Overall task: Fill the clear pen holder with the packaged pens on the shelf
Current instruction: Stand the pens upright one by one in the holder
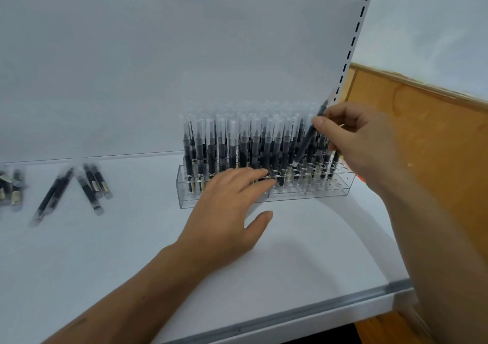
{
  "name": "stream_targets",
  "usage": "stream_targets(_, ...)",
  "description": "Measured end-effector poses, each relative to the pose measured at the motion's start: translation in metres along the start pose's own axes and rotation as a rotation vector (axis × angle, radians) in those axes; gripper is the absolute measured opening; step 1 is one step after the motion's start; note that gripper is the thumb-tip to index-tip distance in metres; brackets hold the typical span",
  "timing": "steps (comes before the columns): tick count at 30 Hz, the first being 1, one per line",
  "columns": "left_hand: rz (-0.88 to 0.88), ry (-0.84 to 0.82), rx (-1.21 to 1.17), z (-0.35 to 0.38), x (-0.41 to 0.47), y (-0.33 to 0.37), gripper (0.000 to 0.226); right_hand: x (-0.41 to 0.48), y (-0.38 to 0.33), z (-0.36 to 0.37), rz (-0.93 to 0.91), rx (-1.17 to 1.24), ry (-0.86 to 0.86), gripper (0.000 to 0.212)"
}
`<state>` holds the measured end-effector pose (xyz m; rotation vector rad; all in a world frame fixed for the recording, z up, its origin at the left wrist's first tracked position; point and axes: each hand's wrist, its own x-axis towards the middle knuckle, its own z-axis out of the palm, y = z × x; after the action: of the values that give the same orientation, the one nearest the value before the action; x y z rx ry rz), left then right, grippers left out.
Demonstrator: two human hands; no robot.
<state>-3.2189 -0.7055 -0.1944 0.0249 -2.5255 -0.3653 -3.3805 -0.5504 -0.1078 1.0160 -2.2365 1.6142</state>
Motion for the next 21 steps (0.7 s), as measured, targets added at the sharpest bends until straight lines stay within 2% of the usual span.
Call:
stream_targets(10, 0.017, -0.022, 0.051, 0.000, 0.000, 0.000, 0.043, -0.004, 0.012, 0.019, 0.034, -0.242, -0.121, 0.010)
stream_targets(13, 0.018, -0.042, 0.047, -0.001, -0.001, -0.001, 0.040, -0.007, 0.014, 0.025, 0.027, -0.342, -0.166, 0.019)
stream_targets(16, 0.008, -0.064, 0.028, -0.003, -0.002, -0.001, 0.038, -0.010, 0.019, 0.026, 0.056, -0.319, -0.119, 0.020)
stream_targets(21, 0.014, -0.078, 0.017, -0.004, -0.002, -0.002, 0.030, -0.012, 0.016, 0.025, 0.055, -0.345, -0.138, 0.019)
